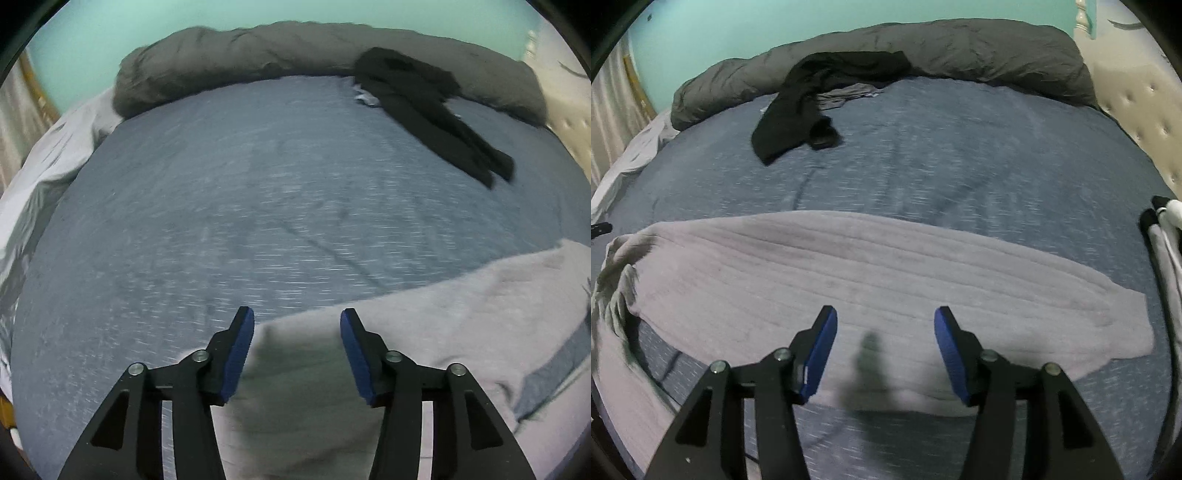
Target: Fold clothes
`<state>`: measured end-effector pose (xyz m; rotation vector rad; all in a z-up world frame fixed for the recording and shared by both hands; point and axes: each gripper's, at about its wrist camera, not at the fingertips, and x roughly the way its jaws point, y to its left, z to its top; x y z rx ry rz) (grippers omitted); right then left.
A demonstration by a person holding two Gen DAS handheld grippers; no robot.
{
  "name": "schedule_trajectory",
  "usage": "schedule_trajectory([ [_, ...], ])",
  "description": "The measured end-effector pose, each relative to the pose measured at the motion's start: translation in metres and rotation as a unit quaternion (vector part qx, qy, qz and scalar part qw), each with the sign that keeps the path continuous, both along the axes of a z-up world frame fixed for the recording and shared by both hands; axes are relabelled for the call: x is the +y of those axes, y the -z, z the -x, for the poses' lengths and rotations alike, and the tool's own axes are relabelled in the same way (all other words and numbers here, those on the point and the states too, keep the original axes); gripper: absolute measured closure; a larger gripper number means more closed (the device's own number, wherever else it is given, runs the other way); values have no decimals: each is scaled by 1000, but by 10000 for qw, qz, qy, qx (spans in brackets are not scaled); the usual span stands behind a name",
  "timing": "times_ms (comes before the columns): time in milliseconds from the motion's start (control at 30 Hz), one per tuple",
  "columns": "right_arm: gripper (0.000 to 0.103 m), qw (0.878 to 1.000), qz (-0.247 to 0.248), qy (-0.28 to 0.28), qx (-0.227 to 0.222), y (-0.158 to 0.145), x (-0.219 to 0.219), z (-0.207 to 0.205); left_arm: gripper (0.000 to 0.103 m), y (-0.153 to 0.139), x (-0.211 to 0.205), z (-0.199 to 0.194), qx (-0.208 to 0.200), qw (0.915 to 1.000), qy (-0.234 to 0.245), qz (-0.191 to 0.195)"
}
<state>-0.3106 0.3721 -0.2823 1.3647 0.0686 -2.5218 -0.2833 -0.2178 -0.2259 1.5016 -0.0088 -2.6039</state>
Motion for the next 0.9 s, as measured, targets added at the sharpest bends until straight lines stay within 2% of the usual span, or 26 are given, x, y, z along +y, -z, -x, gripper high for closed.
schedule_trajectory([
  [200, 47, 9999, -17, -156, -36, 4, -26, -2, 50, 31, -36, 7, -251, 9993, -268, -76],
  [267, 47, 9999, -16, -143, -61, 4, -26, -4, 49, 38, -38, 8, -261, 9995, -181, -26],
  [367, 47, 9999, -14, -123, -98, 4, -26, -6, 41, 50, -37, 6, -411, 9991, -47, -89],
  [533, 44, 9994, 184, -238, -155, 5, -34, 3, 42, 61, -26, 0, -481, 9986, 186, 71],
  [600, 40, 9992, 103, -365, -121, 4, -44, 8, 62, 63, -22, -4, -469, 9984, 287, 153],
  [633, 40, 9991, 58, -383, -154, 5, -50, 13, 66, 63, -20, -6, -467, 9980, 333, 252],
  [700, 40, 9989, -32, -419, -220, 7, -61, 23, 83, 63, -16, -10, -460, 9972, 420, 419],
  [900, 39, 9983, -314, -474, -125, 9, -87, 49, 88, 48, -12, -20, -170, 9967, 504, 607],
])
